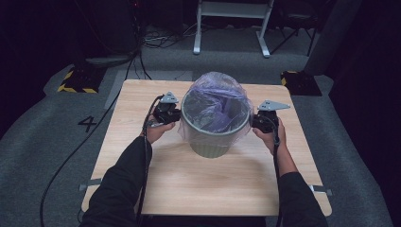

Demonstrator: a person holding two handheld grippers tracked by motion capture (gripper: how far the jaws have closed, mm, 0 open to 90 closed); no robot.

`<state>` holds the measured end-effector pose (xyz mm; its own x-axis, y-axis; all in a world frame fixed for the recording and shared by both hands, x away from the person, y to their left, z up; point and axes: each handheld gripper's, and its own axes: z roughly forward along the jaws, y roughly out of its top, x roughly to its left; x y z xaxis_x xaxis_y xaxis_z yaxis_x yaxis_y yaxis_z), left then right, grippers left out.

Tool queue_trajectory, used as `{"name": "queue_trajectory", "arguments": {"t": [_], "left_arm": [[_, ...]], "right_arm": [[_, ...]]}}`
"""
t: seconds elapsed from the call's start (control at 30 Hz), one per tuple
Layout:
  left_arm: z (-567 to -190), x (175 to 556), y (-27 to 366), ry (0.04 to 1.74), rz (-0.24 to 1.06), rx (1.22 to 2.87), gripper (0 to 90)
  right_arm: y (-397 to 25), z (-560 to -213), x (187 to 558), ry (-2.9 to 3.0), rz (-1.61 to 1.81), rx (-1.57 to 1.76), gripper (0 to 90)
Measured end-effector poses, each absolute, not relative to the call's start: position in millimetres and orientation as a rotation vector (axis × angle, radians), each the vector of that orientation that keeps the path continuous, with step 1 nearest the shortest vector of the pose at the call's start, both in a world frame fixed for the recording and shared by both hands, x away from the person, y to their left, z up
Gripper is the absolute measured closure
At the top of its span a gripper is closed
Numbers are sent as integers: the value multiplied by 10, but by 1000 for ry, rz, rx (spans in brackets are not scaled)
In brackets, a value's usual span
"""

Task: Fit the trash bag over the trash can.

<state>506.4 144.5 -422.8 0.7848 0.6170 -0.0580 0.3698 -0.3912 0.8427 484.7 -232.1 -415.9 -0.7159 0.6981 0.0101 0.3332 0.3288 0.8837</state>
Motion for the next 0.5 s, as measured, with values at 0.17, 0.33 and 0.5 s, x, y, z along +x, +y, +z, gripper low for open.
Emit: {"name": "queue_trajectory", "arguments": {"t": [0.17, 0.33, 0.5], "left_arm": [[-4152, 4981, 1596, 772, 397, 1984, 826], [-4095, 4806, 1737, 743, 438, 1959, 569], [-4118, 4548, 1794, 680, 437, 1974, 419]], "right_arm": [[-2459, -4072, 4738, 2163, 1322, 932, 669], [-2626, -3978, 4544, 2151, 1292, 915, 442], [-2701, -3929, 4323, 2139, 1248, 838, 311]]}}
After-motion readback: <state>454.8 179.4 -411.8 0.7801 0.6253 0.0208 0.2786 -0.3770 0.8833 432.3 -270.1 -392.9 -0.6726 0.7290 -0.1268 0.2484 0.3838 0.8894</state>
